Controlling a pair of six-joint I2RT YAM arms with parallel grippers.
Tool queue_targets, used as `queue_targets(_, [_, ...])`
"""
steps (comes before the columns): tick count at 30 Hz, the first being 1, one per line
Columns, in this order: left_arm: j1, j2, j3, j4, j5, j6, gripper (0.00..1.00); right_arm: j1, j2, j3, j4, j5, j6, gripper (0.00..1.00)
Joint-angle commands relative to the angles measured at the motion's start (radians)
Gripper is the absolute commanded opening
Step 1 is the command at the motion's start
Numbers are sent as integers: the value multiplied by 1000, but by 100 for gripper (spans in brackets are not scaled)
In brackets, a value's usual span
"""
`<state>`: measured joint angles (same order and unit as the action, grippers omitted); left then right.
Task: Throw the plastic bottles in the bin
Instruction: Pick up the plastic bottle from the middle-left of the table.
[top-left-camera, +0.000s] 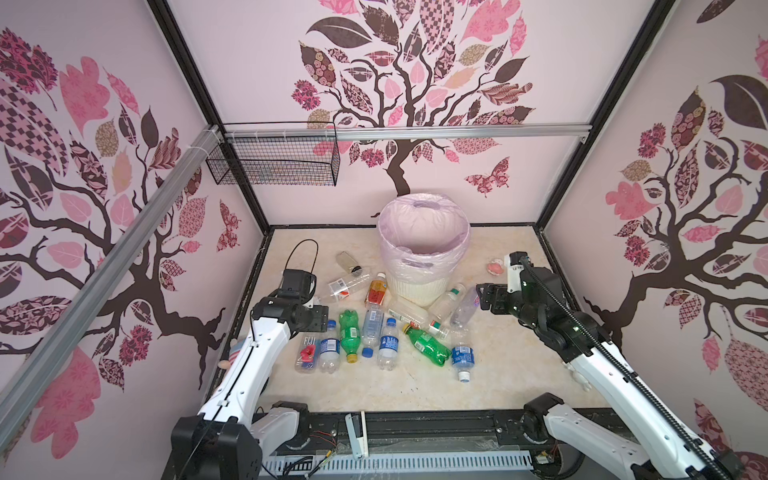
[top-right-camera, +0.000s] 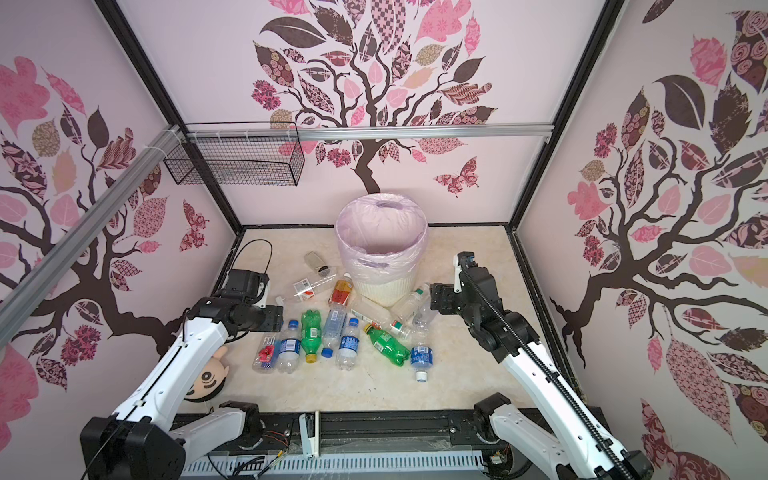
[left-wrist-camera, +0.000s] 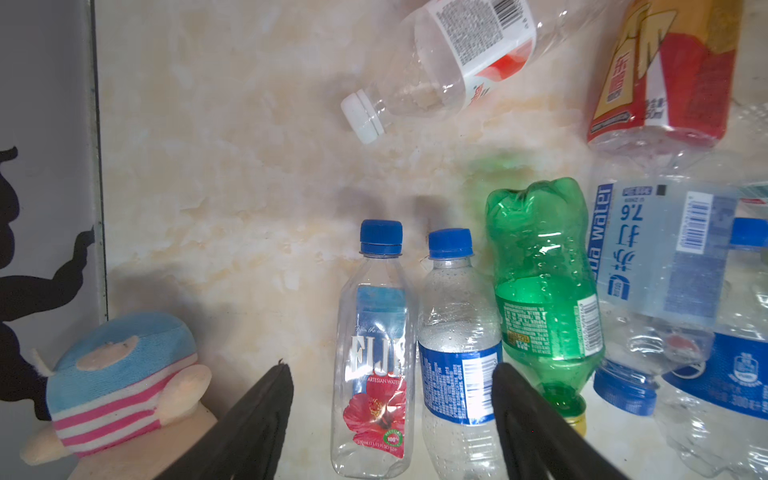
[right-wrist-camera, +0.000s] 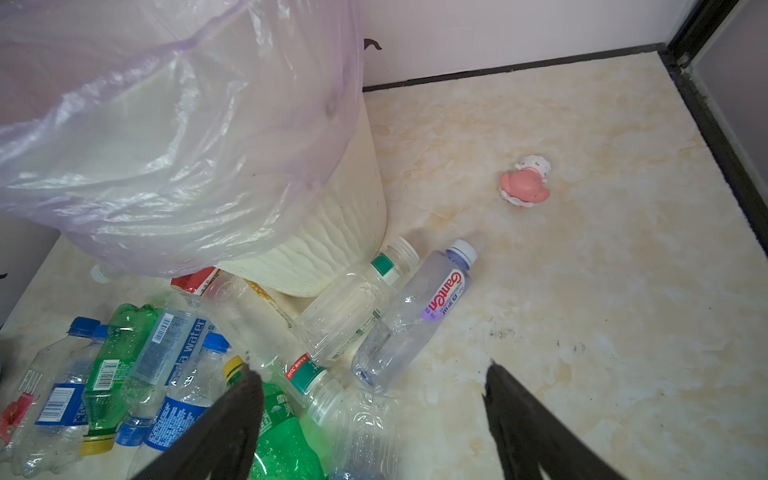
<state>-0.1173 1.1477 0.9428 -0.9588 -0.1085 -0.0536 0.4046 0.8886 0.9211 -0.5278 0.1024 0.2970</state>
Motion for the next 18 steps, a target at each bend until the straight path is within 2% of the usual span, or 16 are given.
queue_targets(1, [22,29,46,-11,-21,-2,78,3,-18,-1,23,7,26,86])
queue_targets(8, [50,144,69,-27,7,17,76,3,-85,-82,44,-5,71,86])
queue_targets(12, [49,223,96,-59,-14,43,72,3,-116,-134,32,-6,80,86])
queue_targets(18, [51,270,103,-67,-22,47,70,3,-147,-166,23,-5,77,86])
